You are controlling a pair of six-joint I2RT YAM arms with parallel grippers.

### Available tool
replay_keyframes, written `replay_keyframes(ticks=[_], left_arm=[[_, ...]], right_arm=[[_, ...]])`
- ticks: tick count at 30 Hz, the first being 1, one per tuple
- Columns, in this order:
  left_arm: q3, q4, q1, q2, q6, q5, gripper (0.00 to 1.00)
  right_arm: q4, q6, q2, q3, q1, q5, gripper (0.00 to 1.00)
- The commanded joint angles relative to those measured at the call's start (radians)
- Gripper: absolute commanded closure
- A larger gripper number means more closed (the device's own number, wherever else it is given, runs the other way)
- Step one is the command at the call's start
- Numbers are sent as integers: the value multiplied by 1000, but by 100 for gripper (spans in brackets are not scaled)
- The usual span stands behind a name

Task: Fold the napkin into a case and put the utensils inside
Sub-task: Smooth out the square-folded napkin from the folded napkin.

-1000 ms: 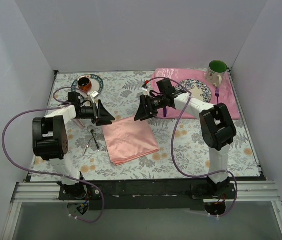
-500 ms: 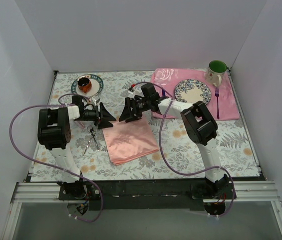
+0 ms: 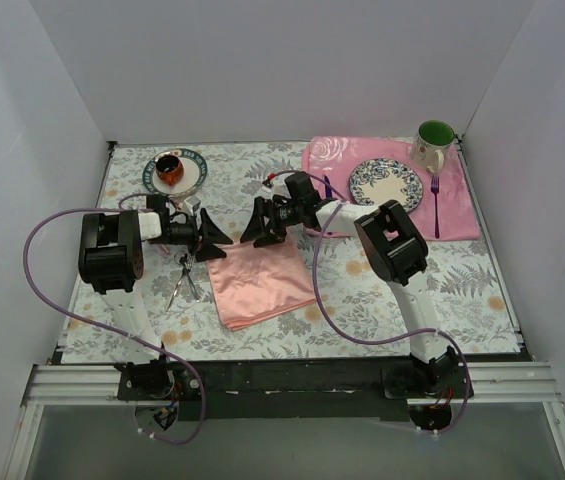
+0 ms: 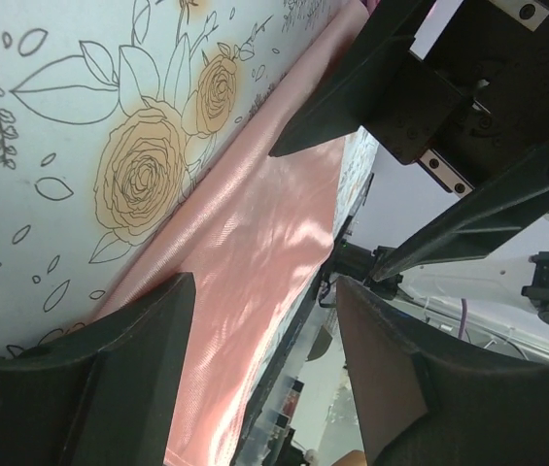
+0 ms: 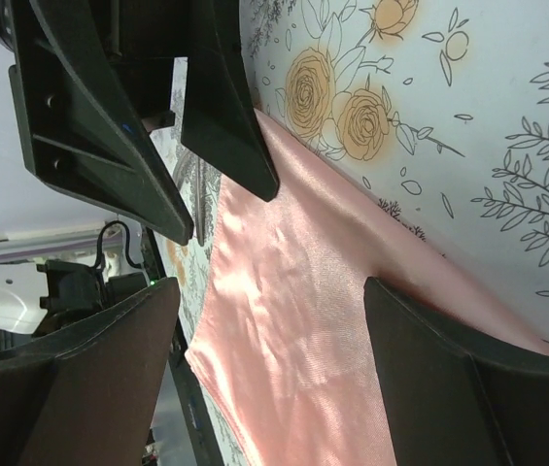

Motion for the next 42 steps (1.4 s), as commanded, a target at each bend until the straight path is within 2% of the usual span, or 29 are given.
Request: replay_keyframes(ticks=[1, 4, 10, 12, 16, 22, 24, 27, 32, 34, 42], left_arm=[[22, -2, 15, 13, 7, -8, 40], [16, -22, 25, 5, 27, 9, 41], [23, -23, 16, -83, 92, 174, 41], [25, -4, 11, -96, 89, 183, 44], [39, -2, 0, -71, 95, 136, 50], [46, -8, -9, -16, 87, 46, 53], [43, -16, -7, -7, 95, 1, 53], [51, -28, -7, 15, 90, -42, 45], [48, -26, -7, 48, 70, -86, 43], [43, -23, -7, 51, 67, -83, 43], [34, -26, -7, 56, 77, -86, 43]], right_arm=[[40, 6, 19, -13, -10, 1, 14], [31, -11, 25, -19, -14, -2, 14], [25, -37, 12, -29, -14, -14, 14], [31, -33, 11, -28, -14, -21, 14], [35, -30, 9, -23, -16, -28, 14], [37, -22, 6, -23, -14, -24, 14], [25, -23, 6, -22, -16, -24, 14], [14, -31, 6, -22, -16, -25, 14], [15, -33, -14, -14, -16, -25, 14], [61, -7, -33, -20, -16, -30, 14], [298, 287, -61, -40, -2, -42, 14]])
